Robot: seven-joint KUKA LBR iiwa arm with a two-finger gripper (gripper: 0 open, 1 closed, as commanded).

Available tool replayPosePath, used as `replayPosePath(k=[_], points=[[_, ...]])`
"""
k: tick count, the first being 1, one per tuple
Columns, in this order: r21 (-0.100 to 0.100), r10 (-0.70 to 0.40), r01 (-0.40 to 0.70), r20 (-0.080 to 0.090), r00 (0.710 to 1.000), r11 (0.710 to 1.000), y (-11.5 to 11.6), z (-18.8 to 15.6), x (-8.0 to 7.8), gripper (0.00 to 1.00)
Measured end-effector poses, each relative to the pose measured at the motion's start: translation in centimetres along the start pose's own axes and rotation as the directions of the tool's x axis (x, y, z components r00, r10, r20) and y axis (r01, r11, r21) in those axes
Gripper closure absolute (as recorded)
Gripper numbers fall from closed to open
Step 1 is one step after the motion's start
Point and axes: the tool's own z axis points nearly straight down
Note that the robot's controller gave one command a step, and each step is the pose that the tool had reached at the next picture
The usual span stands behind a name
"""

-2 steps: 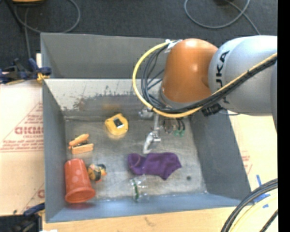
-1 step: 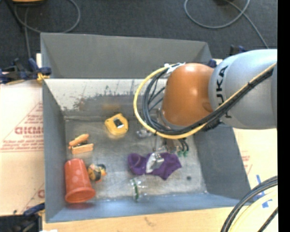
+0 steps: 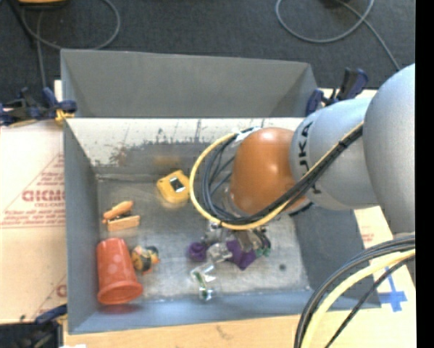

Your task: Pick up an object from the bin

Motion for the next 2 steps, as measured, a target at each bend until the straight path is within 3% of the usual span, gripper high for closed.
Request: replayPosePath(k=[1, 2], points=[[0.0, 0.001, -0.001, 0.0, 1.0, 1.0, 0.0, 0.0, 0.0, 1.0], [0.002, -0.005, 0.005, 0.015, 1.0, 1.0, -0.9, -12.5, 1.6, 1.0]])
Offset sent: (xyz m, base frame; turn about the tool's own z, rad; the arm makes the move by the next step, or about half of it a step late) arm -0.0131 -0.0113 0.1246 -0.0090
